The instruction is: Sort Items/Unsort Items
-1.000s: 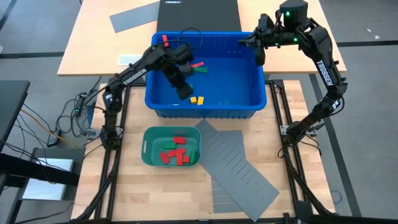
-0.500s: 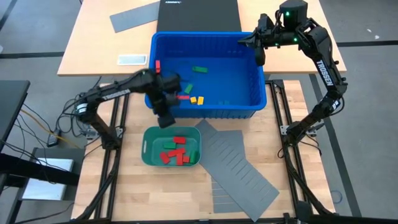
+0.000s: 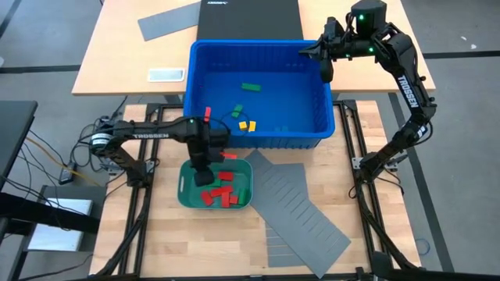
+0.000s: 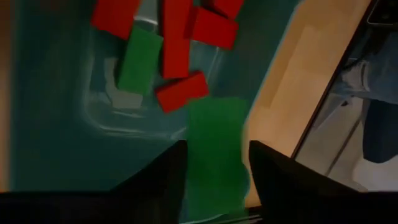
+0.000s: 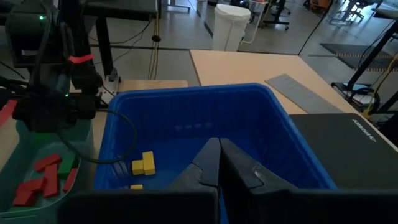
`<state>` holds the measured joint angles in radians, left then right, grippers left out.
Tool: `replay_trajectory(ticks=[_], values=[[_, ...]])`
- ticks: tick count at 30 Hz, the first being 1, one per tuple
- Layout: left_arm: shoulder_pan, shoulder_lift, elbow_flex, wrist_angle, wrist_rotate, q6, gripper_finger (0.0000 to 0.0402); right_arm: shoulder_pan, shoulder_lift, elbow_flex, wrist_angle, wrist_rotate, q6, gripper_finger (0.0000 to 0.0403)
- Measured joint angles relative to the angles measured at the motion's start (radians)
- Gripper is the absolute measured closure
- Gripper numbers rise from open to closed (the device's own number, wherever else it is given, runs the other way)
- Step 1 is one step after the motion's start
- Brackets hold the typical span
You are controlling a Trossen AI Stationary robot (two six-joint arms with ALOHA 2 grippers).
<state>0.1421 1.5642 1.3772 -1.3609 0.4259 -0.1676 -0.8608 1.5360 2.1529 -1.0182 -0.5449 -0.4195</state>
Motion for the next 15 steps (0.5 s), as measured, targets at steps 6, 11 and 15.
replay_trajectory(ticks=[6, 11, 15], values=[[-0.011, 0.000, 0.007, 0.012, -0.007, 0.002, 0.0177, 0.000, 0.000, 0.000, 0.003, 0.000, -0.002, 0.0402], [0.001, 0.000, 0.073, 0.004, -0.029, 0.028, 0.0184, 0.000, 0.000, 0.000, 0.003, 0.000, -0.002, 0.0402], [0.031, 0.000, 0.170, 0.004, -0.088, 0.043, 0.0197, 0.000, 0.000, 0.000, 0.003, 0.000, -0.002, 0.0402]])
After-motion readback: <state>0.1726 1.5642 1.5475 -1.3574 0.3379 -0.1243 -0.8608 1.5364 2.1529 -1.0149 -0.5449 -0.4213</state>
